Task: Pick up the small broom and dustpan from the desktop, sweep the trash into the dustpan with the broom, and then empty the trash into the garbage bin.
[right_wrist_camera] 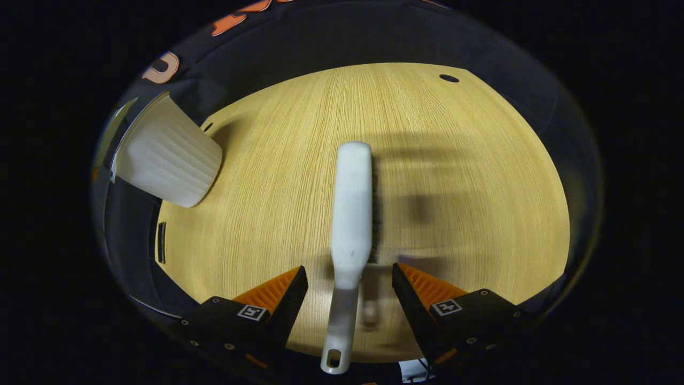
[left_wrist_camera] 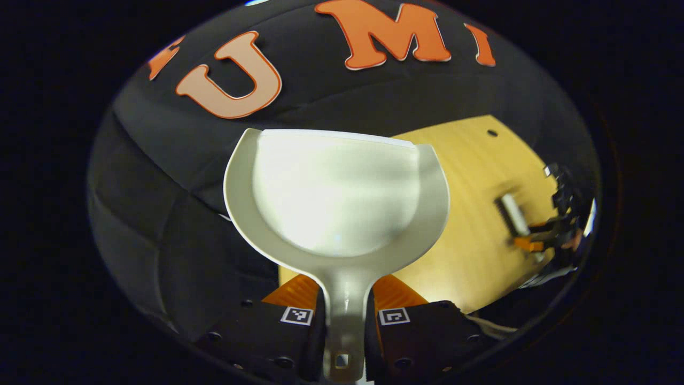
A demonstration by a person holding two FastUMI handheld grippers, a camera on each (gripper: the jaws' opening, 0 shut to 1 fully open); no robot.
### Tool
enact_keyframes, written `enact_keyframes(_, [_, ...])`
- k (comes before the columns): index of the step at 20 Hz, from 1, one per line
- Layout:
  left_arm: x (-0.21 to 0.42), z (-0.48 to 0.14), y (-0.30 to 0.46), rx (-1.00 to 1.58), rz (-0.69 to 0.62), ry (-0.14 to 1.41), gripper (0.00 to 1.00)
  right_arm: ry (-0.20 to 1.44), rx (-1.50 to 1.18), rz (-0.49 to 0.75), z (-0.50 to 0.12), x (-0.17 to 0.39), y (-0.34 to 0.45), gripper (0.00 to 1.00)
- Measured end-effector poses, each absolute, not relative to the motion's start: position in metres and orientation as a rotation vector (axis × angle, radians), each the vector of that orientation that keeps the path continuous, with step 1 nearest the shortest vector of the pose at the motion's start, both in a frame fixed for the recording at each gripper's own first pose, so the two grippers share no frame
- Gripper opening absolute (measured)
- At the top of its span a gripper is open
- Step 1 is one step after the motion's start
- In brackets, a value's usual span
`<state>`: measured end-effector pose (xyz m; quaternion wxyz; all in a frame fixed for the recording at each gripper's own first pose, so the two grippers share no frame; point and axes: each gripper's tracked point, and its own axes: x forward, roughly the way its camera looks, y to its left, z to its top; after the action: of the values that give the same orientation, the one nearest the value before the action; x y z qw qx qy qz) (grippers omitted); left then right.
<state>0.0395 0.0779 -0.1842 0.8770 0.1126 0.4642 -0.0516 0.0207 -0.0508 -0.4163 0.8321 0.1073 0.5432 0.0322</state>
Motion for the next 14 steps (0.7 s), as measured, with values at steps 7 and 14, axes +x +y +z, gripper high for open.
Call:
enact_keyframes(7, [0.018,-0.238,-0.115,0.003,-0.395,1.005,0.30,1.115,0.249,0.046,-0.405,0.024,-0.061,0.96])
enact_keyframes(14, [-0.007,-0.361,-0.162,-0.105,-0.256,1.193,0.31,1.136,0.243,0.041,-0.413,0.016,-0.059,0.97])
